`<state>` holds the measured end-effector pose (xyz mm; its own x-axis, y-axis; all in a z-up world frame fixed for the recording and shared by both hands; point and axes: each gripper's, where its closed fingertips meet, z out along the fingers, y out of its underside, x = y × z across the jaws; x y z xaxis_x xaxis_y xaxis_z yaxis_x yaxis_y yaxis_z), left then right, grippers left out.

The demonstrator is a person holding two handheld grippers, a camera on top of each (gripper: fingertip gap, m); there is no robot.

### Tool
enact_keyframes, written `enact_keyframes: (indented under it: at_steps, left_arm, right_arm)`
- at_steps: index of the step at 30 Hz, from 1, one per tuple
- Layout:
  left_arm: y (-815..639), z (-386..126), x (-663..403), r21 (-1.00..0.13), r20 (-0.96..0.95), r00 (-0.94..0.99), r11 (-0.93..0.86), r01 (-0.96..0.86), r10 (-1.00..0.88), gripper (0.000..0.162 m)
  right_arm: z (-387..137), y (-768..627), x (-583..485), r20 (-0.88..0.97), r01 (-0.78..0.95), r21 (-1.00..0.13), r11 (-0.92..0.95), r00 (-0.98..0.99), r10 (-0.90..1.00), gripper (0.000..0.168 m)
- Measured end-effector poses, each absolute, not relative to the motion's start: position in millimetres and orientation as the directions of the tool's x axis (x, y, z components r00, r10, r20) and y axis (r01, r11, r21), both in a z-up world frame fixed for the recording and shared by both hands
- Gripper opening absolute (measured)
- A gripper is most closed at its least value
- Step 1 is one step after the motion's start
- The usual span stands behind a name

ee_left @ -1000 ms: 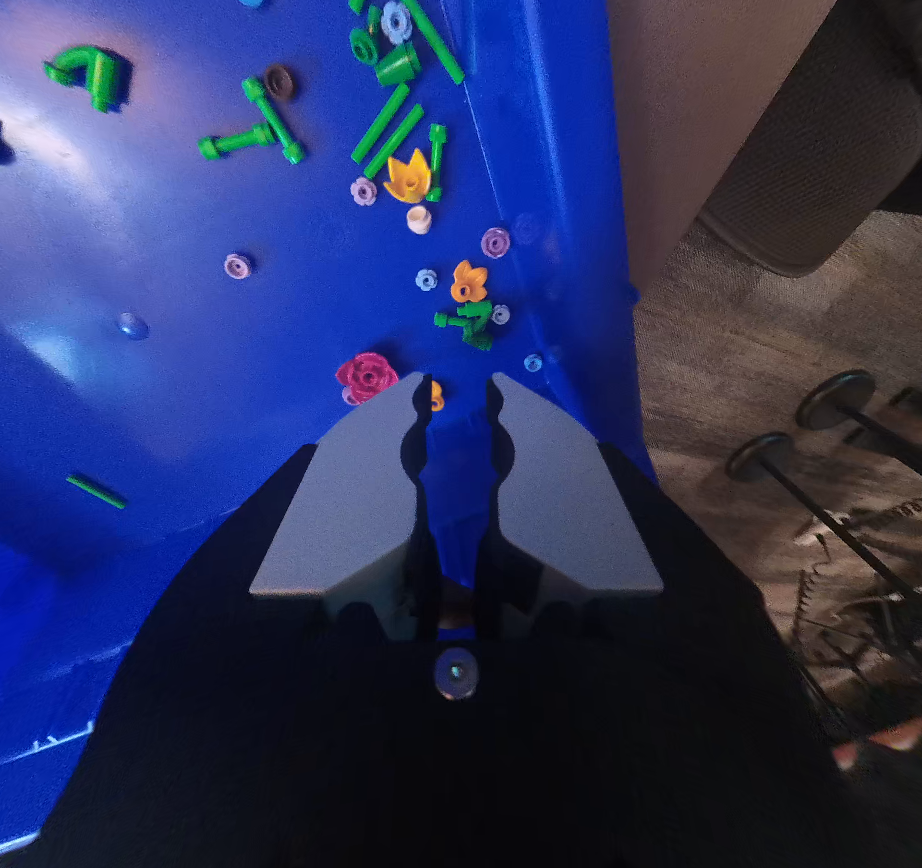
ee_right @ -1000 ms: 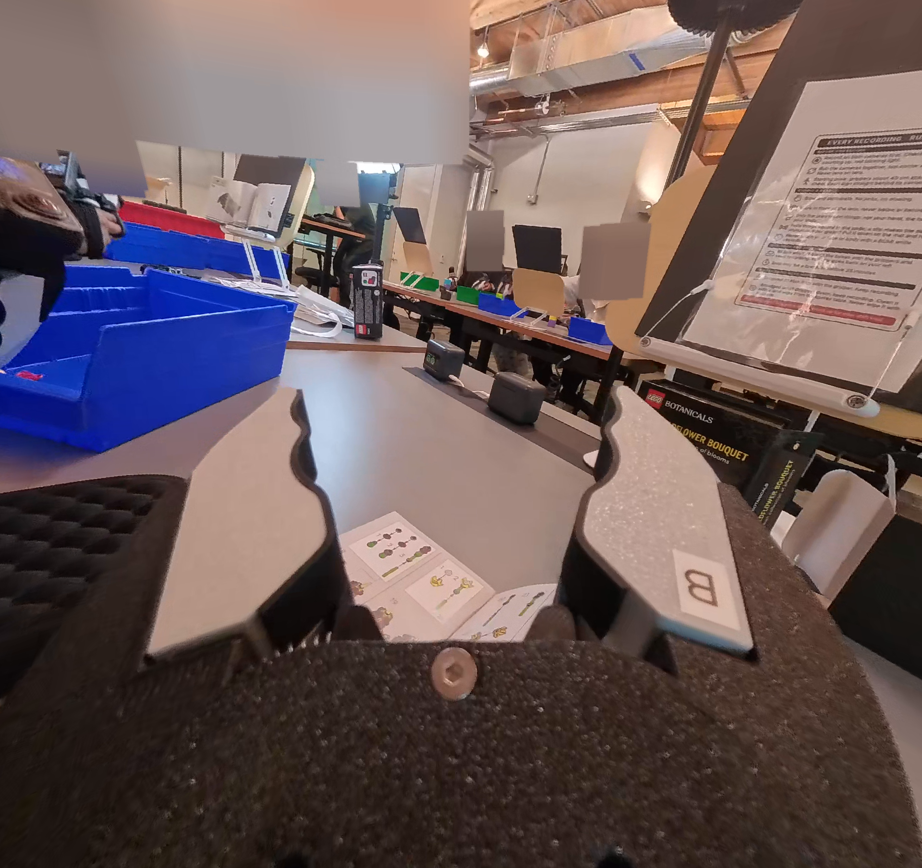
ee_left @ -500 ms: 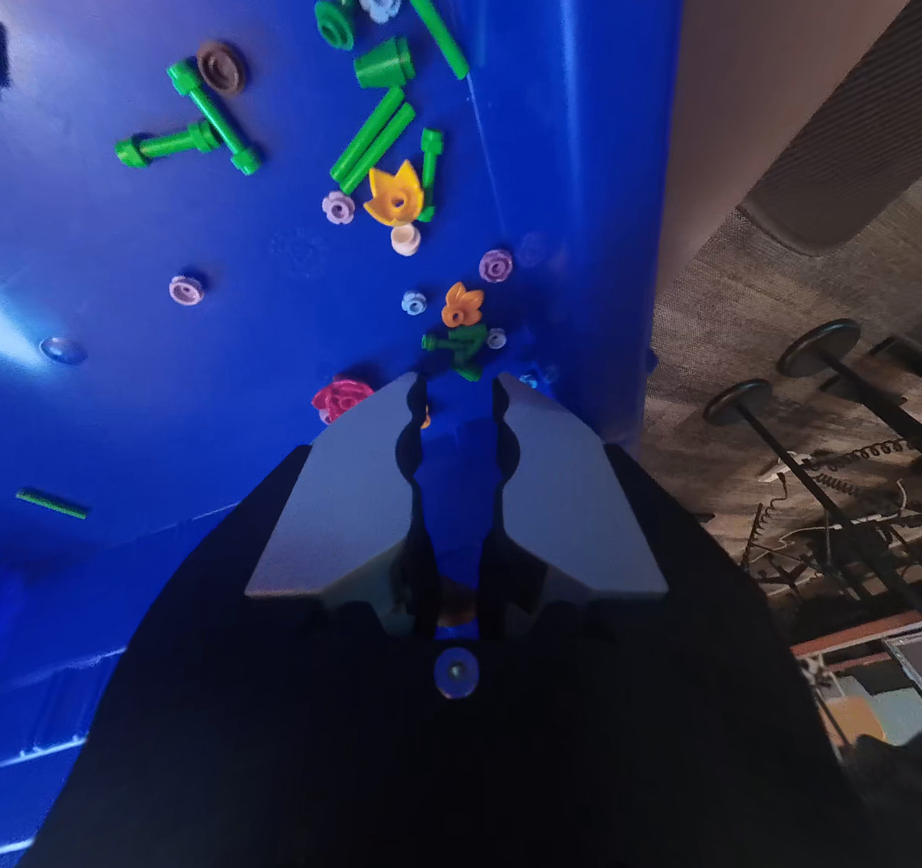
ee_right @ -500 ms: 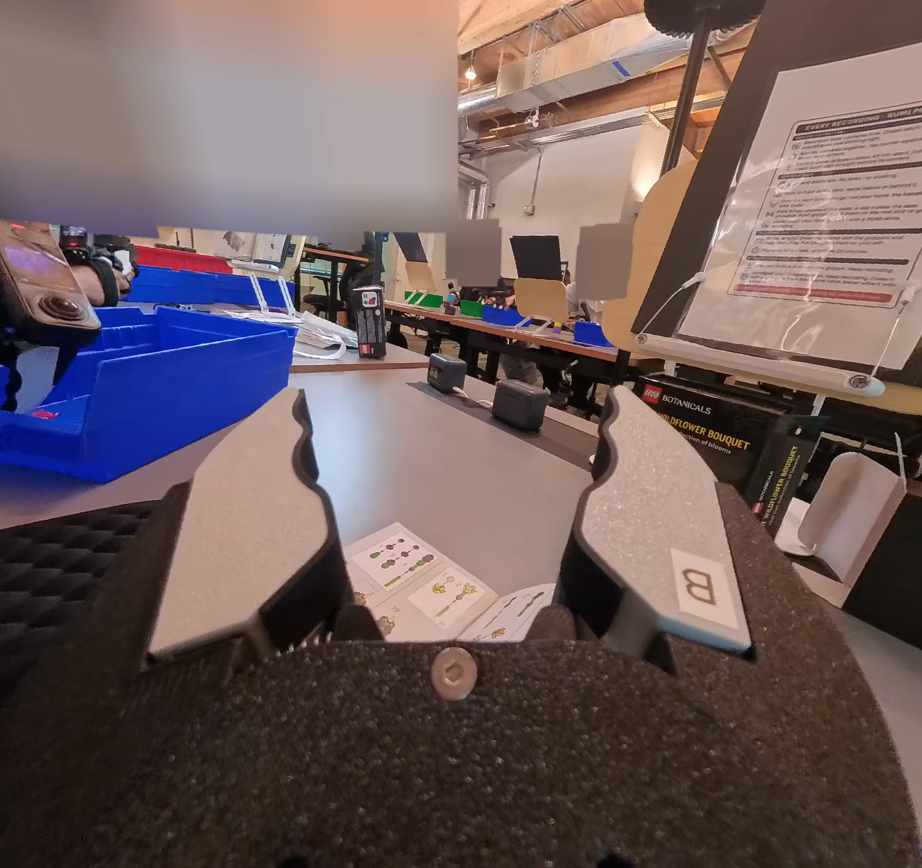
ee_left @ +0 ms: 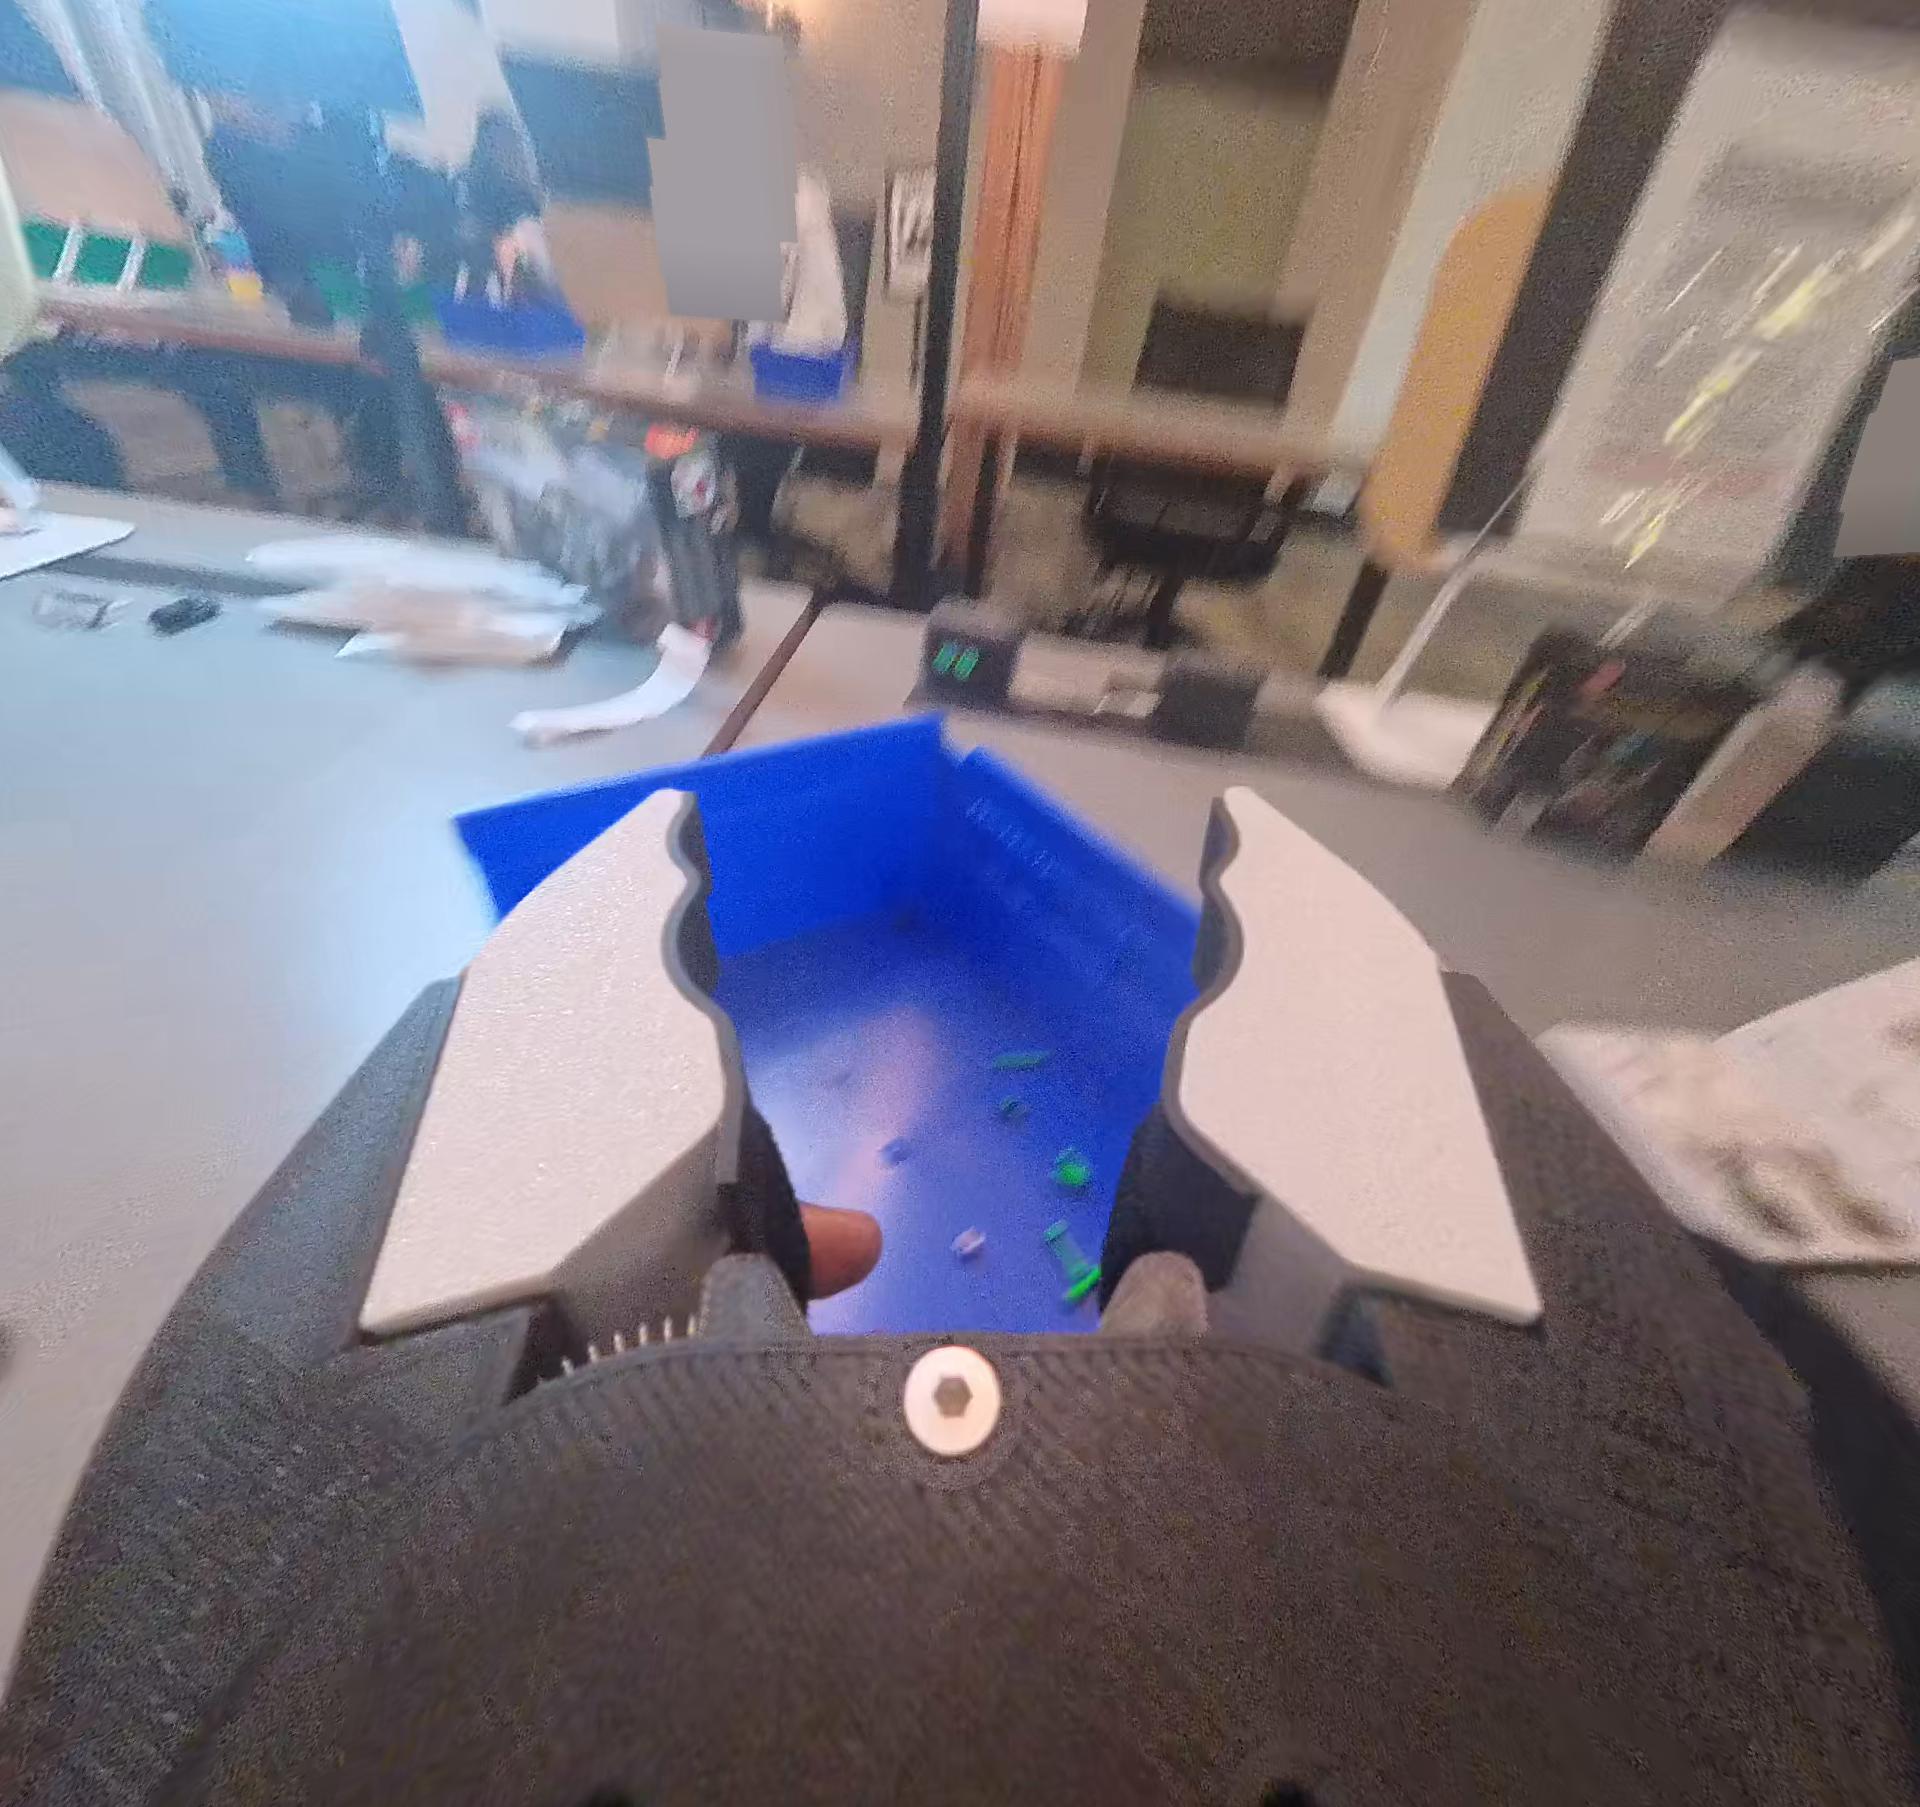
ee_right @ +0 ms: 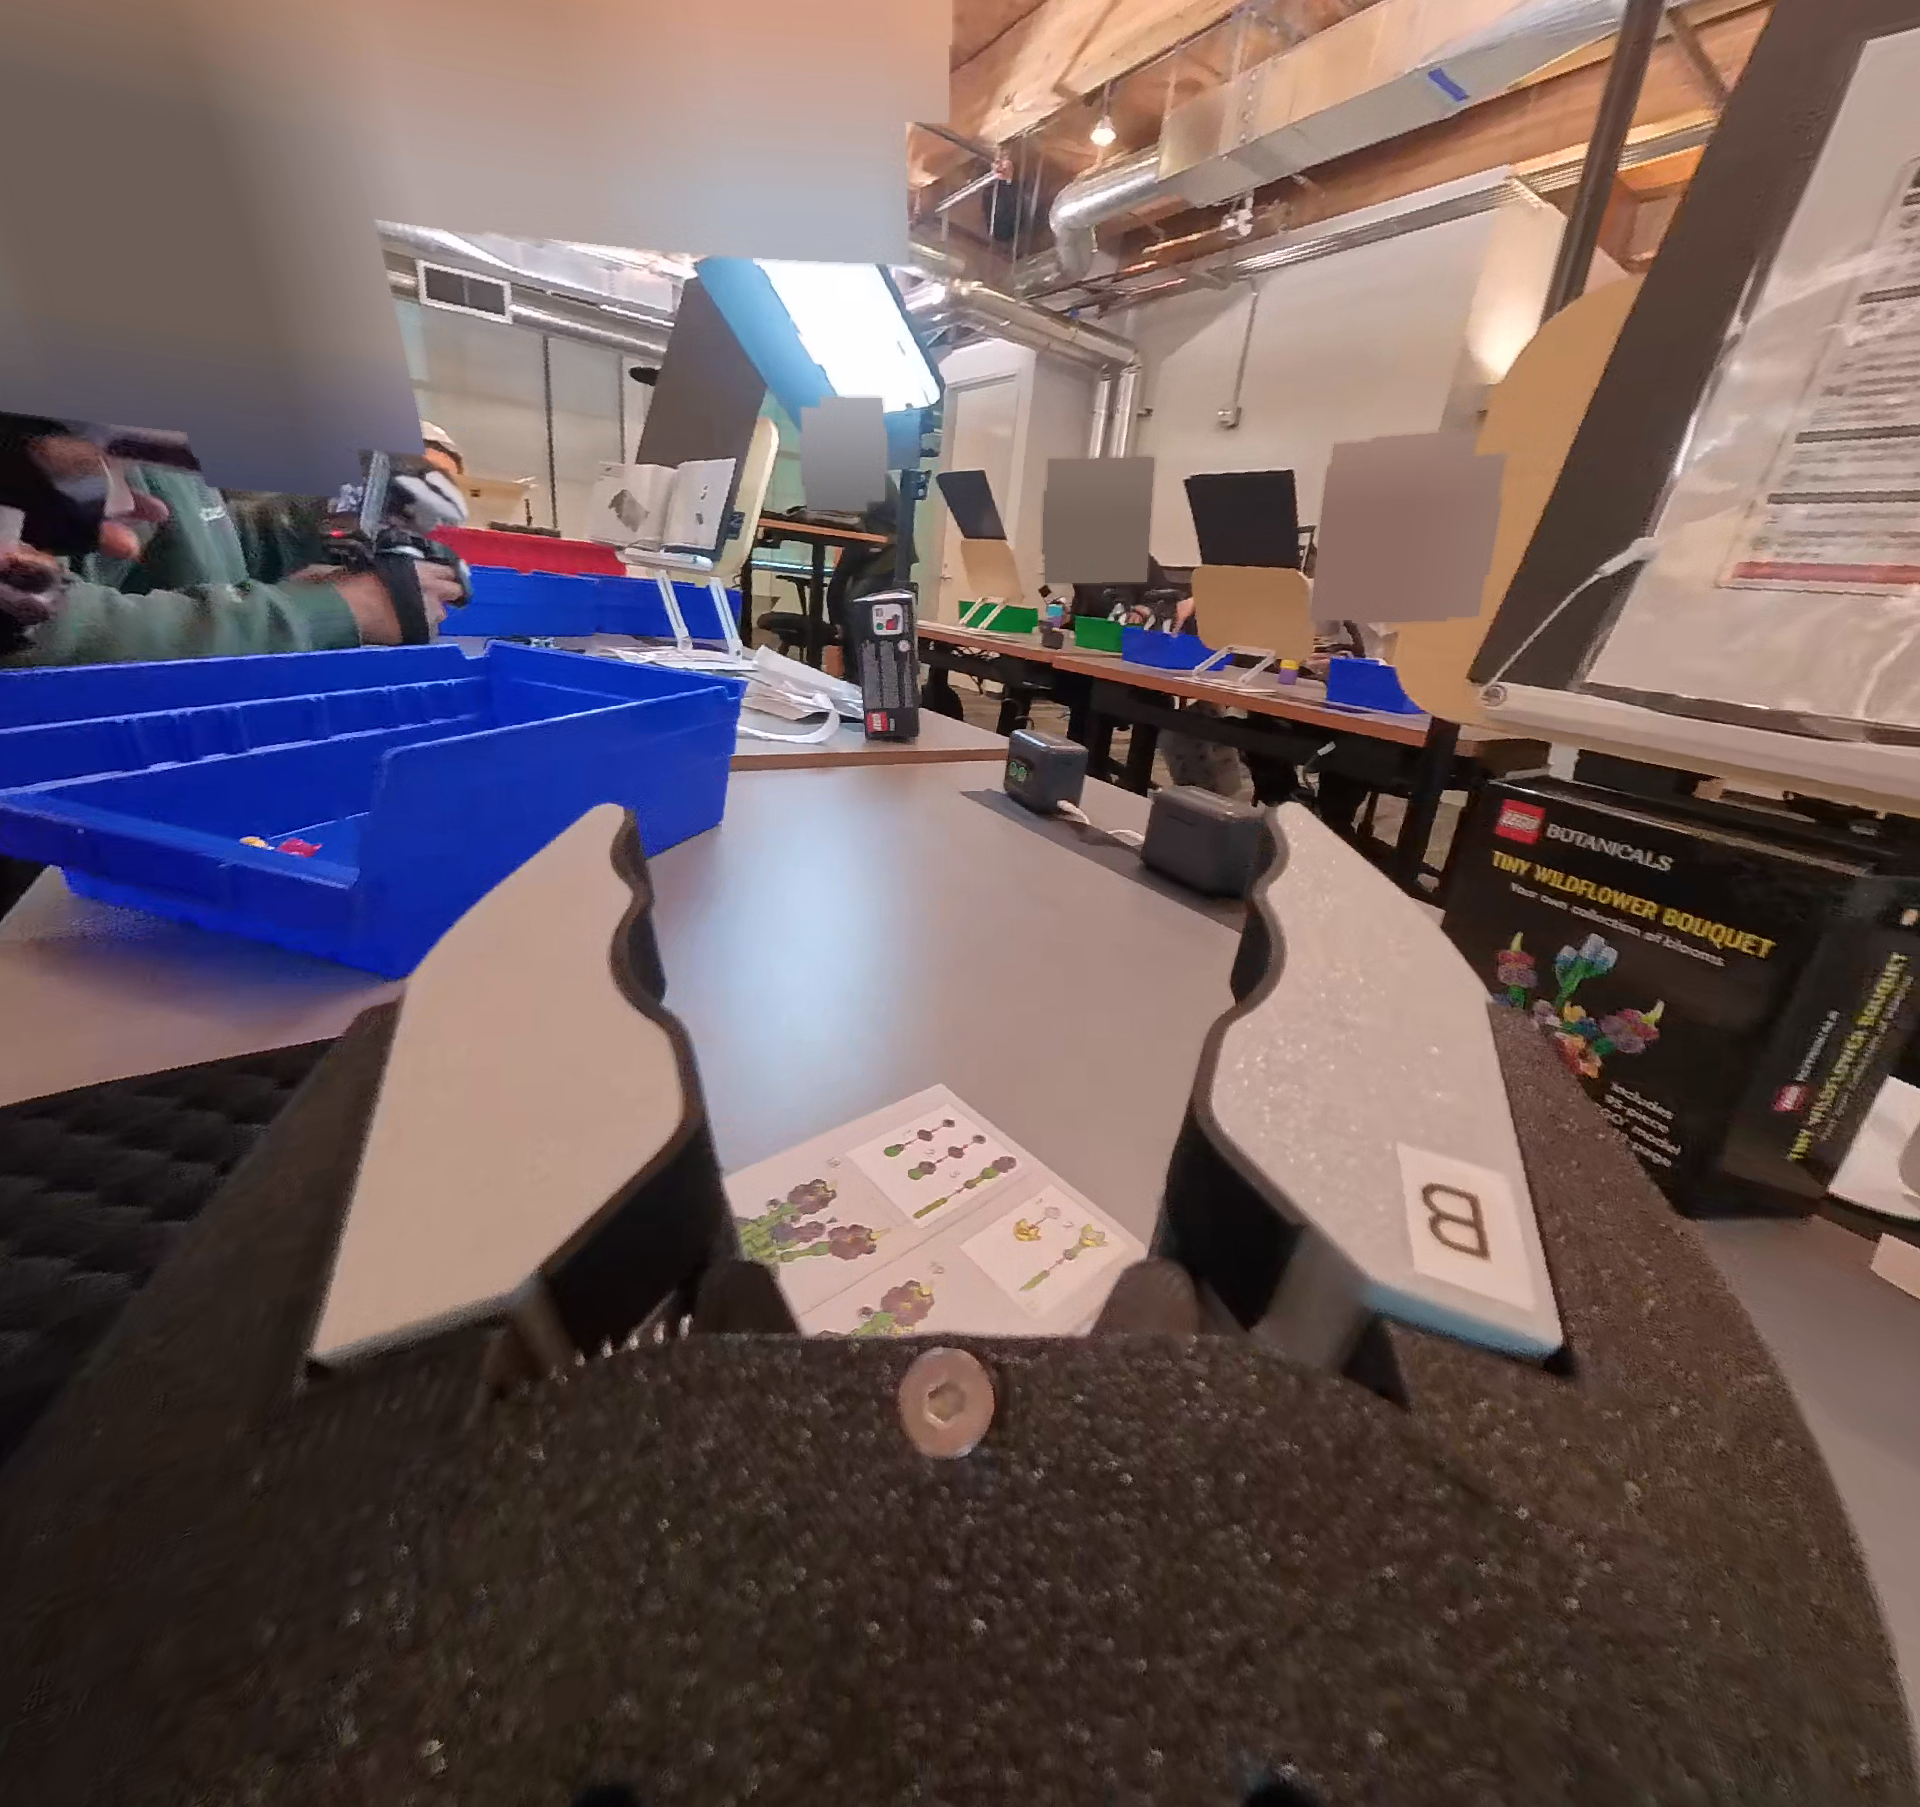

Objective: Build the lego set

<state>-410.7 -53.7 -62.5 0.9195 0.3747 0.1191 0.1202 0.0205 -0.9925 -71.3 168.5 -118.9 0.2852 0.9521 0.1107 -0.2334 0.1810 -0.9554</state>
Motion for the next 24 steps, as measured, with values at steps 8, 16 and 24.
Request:
enact_keyframes:
  at_steps: [8, 16, 24]
  left_arm:
    - [-7, -6, -290, -0.930, 0.048, 0.995, 0.369, 0.012, 0.088, 0.095]
    - [45, -14, -248, -0.936, -0.079, 0.994, 0.349, -0.046, -0.080, 0.095]
    - [62, 29, -317, -0.916, -0.114, 0.992, 0.380, -0.124, 0.050, 0.094]
  right_arm:
    - [-89, 150, -60, 0.244, -0.239, -0.910, 0.338, 0.352, 0.904, 0.107]
    - [-69, 126, -26, 0.311, -0.228, -0.860, 0.457, 0.475, 0.823, 0.102]
    - [-64, 186, -21, 0.321, -0.150, -0.864, 0.480, 0.571, 0.756, 0.103]
